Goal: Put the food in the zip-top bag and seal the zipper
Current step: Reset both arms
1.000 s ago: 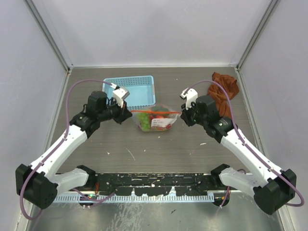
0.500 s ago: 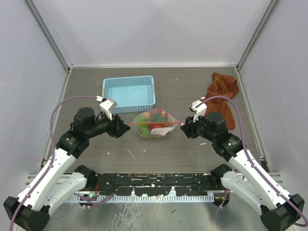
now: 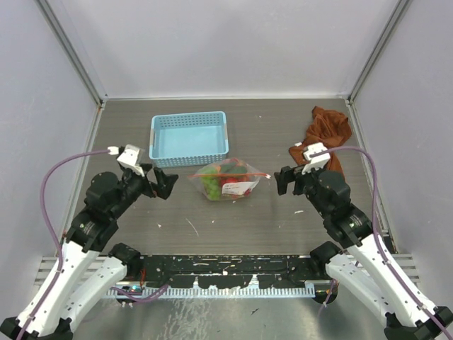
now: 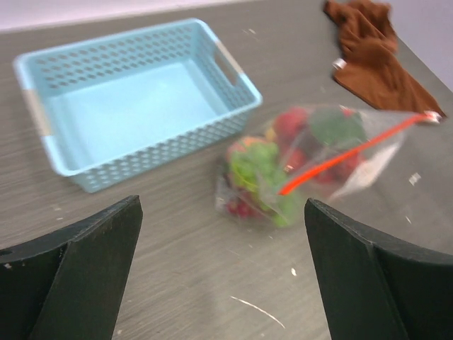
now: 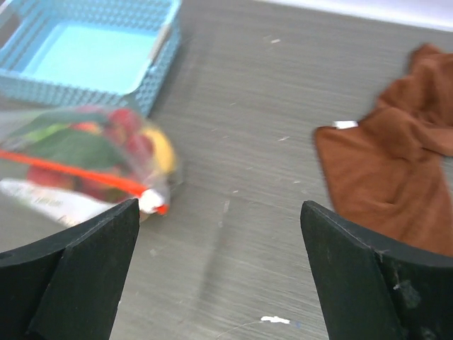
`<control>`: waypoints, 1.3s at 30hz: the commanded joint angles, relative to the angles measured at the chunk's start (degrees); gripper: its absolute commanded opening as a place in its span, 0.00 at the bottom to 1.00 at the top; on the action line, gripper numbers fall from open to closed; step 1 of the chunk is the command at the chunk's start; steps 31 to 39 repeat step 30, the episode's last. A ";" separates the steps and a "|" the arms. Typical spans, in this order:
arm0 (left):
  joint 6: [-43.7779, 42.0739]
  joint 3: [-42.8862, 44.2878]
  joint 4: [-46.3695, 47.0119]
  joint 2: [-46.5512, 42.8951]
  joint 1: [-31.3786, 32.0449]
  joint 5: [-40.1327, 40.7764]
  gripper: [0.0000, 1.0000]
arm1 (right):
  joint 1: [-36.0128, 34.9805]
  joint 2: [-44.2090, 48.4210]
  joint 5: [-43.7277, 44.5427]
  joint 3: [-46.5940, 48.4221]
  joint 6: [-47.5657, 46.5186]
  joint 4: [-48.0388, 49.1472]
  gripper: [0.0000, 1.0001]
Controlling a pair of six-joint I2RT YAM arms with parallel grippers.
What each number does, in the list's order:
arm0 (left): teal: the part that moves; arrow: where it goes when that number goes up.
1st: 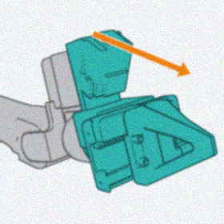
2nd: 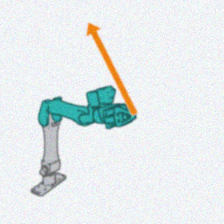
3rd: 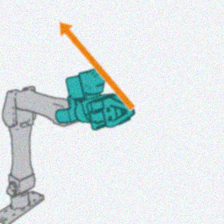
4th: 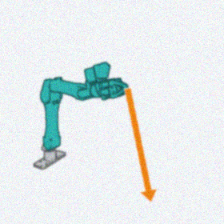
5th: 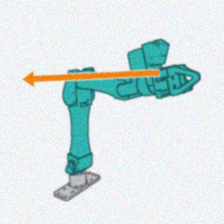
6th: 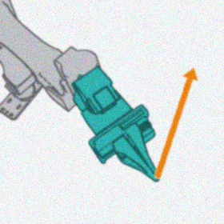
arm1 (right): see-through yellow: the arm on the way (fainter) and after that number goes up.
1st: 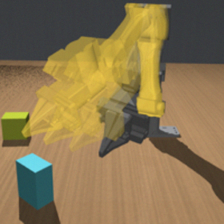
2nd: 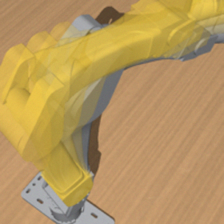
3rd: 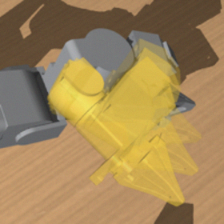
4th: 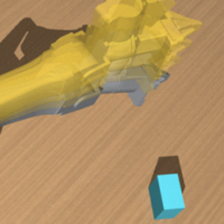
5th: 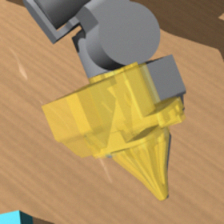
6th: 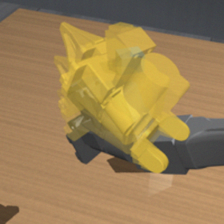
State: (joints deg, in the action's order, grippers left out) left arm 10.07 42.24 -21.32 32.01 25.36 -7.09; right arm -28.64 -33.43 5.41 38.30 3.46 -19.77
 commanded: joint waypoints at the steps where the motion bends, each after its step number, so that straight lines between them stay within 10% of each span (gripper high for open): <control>1: 1.14 1.24 3.21 -3.93 -0.31 17.59 0.98 | 0.25 2.77 21.84 2.82 3.59 2.47 1.00; 11: -1.07 -6.80 11.49 -15.53 -0.31 36.13 0.98 | 0.25 11.11 41.85 1.28 6.57 -0.03 1.00; 39: -2.53 -7.52 9.99 -16.50 -0.93 37.94 0.98 | 0.25 20.62 39.02 -1.74 1.63 4.31 1.00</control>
